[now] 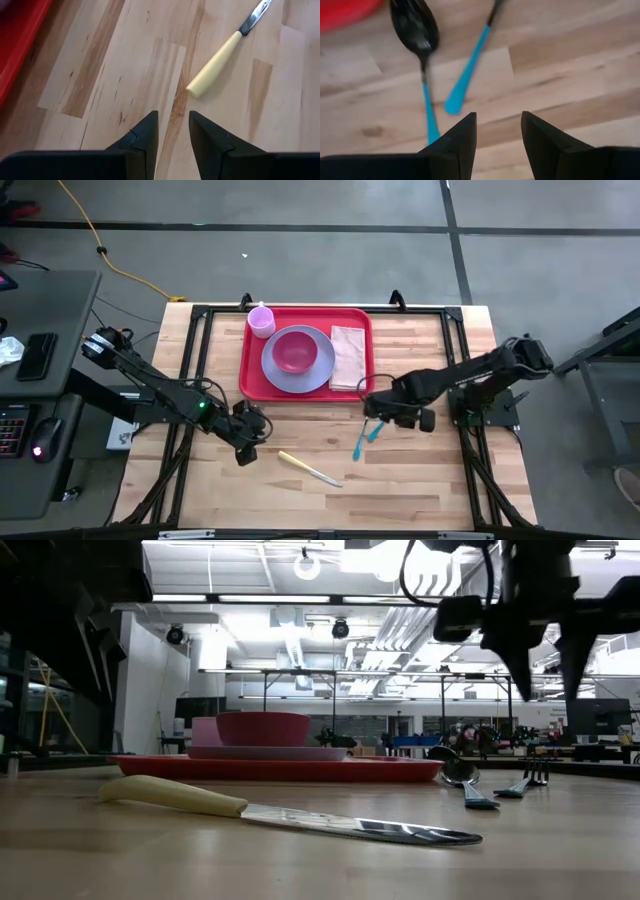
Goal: Set up tray
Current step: Put the blue fork on the brown napkin
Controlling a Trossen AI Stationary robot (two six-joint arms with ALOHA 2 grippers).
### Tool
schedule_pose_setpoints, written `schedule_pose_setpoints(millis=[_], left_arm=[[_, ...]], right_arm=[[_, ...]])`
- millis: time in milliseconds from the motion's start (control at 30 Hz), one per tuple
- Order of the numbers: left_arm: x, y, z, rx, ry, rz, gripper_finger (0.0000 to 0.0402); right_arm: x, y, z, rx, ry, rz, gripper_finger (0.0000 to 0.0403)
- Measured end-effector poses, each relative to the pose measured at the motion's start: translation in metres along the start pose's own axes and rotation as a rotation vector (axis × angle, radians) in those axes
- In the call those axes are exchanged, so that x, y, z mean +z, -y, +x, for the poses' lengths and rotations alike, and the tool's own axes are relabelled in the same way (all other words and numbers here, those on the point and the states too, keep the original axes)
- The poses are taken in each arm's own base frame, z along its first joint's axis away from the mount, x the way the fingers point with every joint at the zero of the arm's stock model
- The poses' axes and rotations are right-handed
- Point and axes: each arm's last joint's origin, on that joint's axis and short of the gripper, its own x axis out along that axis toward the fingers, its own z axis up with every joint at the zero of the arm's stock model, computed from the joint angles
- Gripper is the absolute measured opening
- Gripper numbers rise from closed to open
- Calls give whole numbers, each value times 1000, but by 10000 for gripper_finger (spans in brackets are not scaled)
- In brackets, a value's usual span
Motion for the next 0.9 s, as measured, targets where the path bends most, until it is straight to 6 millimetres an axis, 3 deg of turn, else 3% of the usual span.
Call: schedule_pose_setpoints(millis=[300, 900], left_arm=[[0, 0, 0, 2, 3, -1, 138], [2, 0, -3, 4, 34, -6, 138]], right_arm=[[11, -7, -1, 38, 48, -35, 134], [12, -8, -2, 75, 101, -47, 134]])
